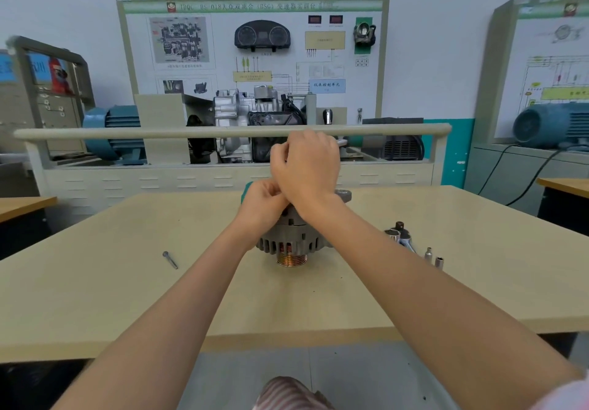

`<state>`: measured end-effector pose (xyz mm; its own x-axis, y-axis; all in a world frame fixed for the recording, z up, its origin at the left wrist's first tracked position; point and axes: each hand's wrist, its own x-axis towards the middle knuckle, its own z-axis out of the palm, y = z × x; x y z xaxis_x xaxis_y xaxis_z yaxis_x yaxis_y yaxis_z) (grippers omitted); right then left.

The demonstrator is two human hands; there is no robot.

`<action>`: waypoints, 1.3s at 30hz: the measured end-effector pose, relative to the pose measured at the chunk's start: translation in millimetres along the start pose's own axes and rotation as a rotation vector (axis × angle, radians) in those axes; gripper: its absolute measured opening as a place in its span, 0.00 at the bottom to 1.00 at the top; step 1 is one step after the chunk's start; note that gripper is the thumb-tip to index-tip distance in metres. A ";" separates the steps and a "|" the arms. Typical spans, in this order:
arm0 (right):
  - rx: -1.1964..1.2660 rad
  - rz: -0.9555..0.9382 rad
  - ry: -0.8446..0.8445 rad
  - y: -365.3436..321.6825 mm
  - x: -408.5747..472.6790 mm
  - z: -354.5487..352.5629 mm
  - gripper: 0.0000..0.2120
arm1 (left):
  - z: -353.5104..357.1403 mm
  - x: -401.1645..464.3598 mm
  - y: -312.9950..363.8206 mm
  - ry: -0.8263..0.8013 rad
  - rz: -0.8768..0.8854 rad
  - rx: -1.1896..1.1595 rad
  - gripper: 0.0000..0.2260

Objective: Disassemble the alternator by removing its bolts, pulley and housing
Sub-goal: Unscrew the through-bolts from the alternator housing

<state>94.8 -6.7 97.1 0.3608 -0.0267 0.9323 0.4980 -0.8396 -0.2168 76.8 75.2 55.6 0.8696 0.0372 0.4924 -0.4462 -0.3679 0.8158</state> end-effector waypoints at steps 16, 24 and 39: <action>0.414 0.111 0.006 4.3 -7.3 1.2 0.11 | -5.9 1.6 -0.5 -0.105 0.045 -0.063 0.12; 0.855 0.327 -0.248 -1.4 15.2 -8.1 0.21 | -5.7 -0.7 5.4 -0.175 0.059 -0.055 0.11; 0.196 0.038 0.123 -3.1 -13.2 3.8 0.08 | -1.4 -1.9 0.8 -0.029 0.022 -0.025 0.13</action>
<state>91.5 -1.7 84.4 0.2894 -0.1326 0.9480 0.6335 -0.7159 -0.2935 74.5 76.1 55.8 0.8651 0.0028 0.5016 -0.4699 -0.3452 0.8124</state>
